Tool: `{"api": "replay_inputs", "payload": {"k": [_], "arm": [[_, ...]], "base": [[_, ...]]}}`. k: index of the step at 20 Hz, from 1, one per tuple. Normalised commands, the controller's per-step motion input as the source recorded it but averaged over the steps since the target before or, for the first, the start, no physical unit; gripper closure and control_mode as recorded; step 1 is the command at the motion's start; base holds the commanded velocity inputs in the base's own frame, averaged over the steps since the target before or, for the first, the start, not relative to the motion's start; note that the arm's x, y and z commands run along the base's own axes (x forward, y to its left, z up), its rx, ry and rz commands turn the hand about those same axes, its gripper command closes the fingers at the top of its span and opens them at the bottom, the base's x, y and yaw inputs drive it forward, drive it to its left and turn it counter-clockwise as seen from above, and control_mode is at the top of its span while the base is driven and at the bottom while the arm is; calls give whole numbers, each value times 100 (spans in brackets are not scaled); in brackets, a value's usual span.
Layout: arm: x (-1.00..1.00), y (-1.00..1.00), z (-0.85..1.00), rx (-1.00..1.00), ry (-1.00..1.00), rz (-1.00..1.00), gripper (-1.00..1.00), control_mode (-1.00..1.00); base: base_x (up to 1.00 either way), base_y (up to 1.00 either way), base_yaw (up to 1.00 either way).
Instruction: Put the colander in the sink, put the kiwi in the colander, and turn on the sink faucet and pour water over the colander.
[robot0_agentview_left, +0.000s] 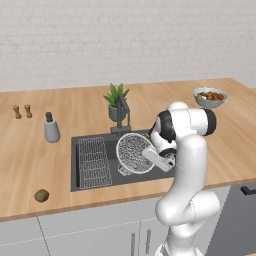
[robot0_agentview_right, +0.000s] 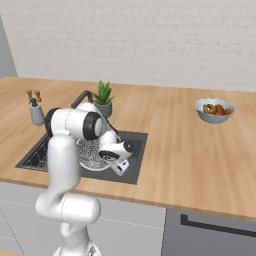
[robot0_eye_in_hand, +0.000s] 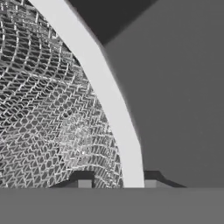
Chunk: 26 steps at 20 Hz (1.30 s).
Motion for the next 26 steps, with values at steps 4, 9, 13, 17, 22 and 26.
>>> {"api": "replay_inputs", "payload": {"k": [4,9,13,17,22,26], "arm": [[0,46,-32,-2,0,8,100,-100],[-11,31,-5,0,0,7,100,-100],[-24,21,0,-3,0,5,100,-100],[-17,8,1,-9,0,4,100,-100],[-25,1,0,-14,0,2,100,-100],[-14,0,0,-16,7,1,100,-100]], "base": [[0,0,0],[0,0,0],[0,0,0],[0,0,0],[0,0,0],[0,0,0]]}}
